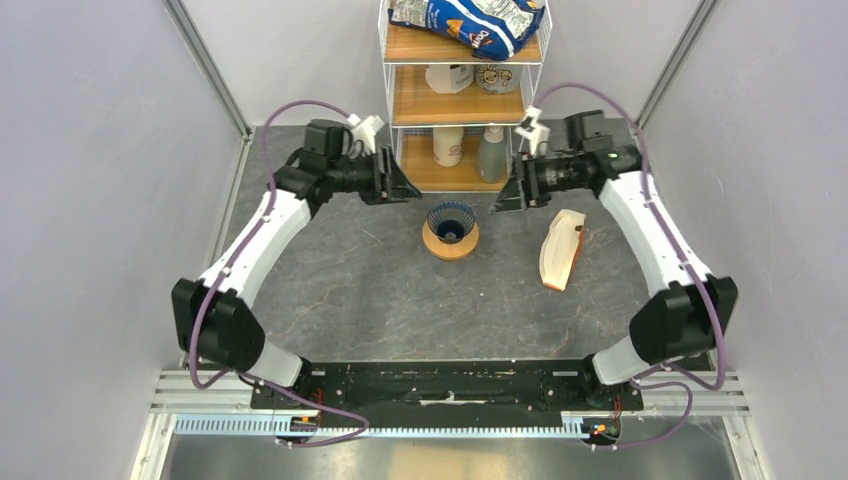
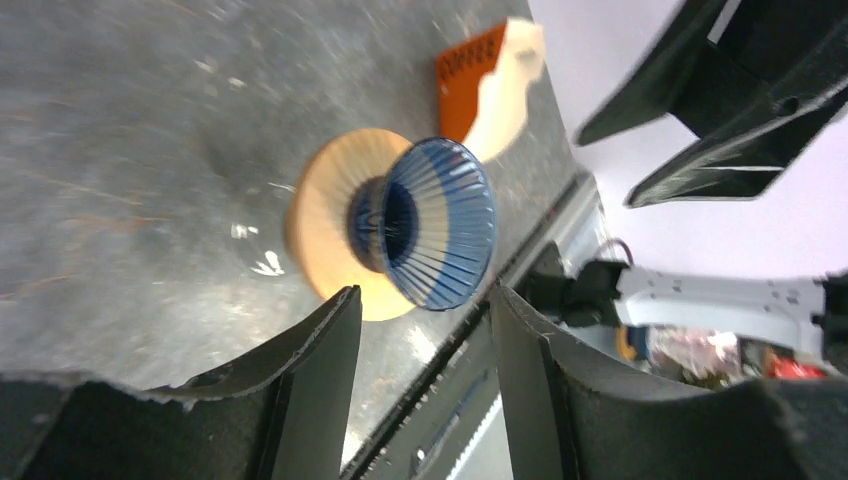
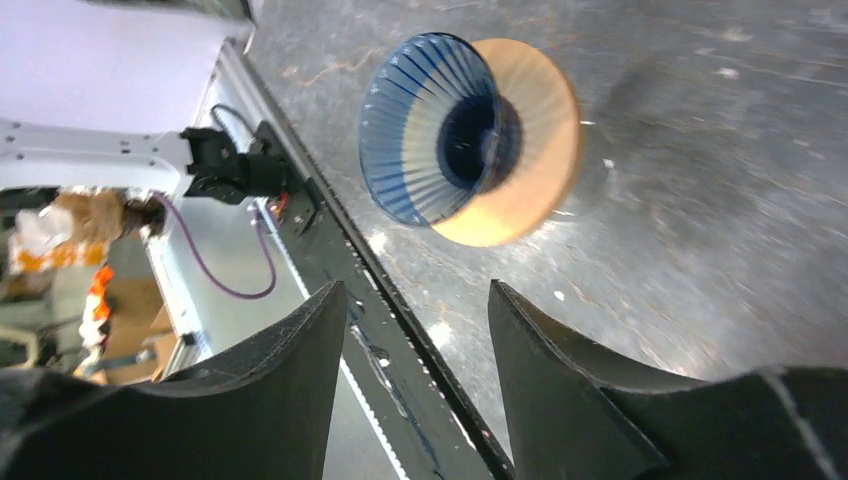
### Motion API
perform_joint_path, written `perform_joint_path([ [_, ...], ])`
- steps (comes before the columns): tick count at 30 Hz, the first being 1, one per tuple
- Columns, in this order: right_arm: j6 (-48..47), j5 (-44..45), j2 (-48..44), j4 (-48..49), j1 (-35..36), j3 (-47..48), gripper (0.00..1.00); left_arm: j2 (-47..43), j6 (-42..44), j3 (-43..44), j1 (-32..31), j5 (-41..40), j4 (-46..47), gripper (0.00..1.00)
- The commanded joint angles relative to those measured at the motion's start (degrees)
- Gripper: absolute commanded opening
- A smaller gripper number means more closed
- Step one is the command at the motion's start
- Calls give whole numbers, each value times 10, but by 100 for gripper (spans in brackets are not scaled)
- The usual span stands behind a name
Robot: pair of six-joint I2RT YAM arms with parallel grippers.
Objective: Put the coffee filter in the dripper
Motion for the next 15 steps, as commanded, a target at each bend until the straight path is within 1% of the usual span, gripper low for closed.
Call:
perform_joint_path([
  [1, -54, 105, -80, -97, -46, 33, 60, -95, 34, -16, 36, -81, 30, 58],
  [3, -59, 213, -115, -123, -46, 27, 59, -123, 53, -24, 36, -120, 31, 59],
  [4, -50, 274, -139, -119, -46, 13, 57, -133, 56, -27, 36, -132, 32, 59],
  [7, -18, 402, -210, -102, -45, -35, 45, -155, 55, -40, 36, -146, 28, 59],
  [11, 18, 490, -268, -98, -21, -97, 40, -168, 44, -63, 35, -151, 28, 59],
  [13, 29, 519, -276, -95, 3, -118, 35, -172, 40, -70, 36, -152, 28, 59],
  [15, 49, 566, -270, -87, 26, -134, 29, -176, 40, -71, 35, -154, 28, 59],
])
